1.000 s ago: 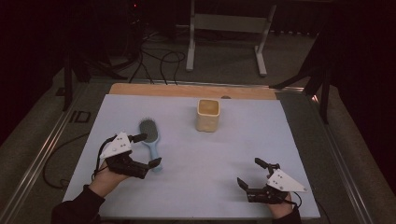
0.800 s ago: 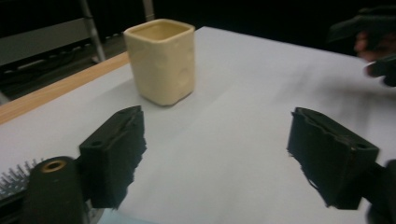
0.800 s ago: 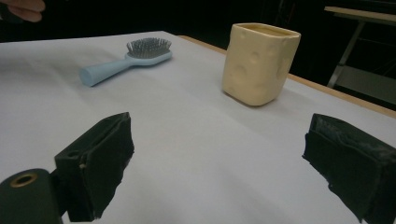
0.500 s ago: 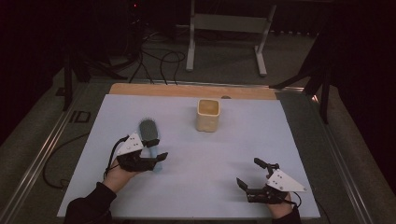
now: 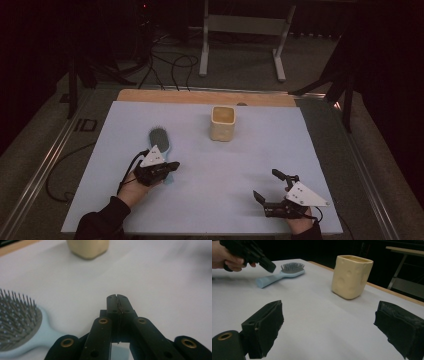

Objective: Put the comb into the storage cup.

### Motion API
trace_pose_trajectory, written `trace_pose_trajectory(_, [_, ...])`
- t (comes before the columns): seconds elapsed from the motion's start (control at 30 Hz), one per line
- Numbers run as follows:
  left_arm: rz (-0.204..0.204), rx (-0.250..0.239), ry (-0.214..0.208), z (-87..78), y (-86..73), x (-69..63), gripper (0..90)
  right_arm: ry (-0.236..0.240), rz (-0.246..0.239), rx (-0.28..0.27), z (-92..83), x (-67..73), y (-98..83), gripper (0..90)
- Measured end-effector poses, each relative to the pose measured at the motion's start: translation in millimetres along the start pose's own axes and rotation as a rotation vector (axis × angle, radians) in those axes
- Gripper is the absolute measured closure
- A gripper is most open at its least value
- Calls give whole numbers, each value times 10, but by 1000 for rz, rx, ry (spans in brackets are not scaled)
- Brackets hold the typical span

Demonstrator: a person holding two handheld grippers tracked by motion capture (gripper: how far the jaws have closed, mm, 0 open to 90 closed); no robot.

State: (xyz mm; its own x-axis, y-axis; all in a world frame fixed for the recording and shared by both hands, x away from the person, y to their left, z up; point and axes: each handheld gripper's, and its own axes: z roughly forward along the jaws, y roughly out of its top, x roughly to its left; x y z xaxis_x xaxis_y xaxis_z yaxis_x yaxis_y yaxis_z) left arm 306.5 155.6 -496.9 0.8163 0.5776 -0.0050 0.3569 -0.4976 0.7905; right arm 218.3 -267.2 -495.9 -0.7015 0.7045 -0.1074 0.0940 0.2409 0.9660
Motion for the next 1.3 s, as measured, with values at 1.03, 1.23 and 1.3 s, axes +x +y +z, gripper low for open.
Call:
trace_pose_trajectory(1.03, [-34,257,36,-241,-357,97,900,7,9,-2,-3,4,1,79])
trace_pose_trajectory(1.23, [-56,269,75,-399,-472,199,900,11,18,-3,-1,11,7,79])
trace_pose_trajectory(1.3, [-67,268,91,-446,-505,234,900,10,16,-4,-1,12,10,79])
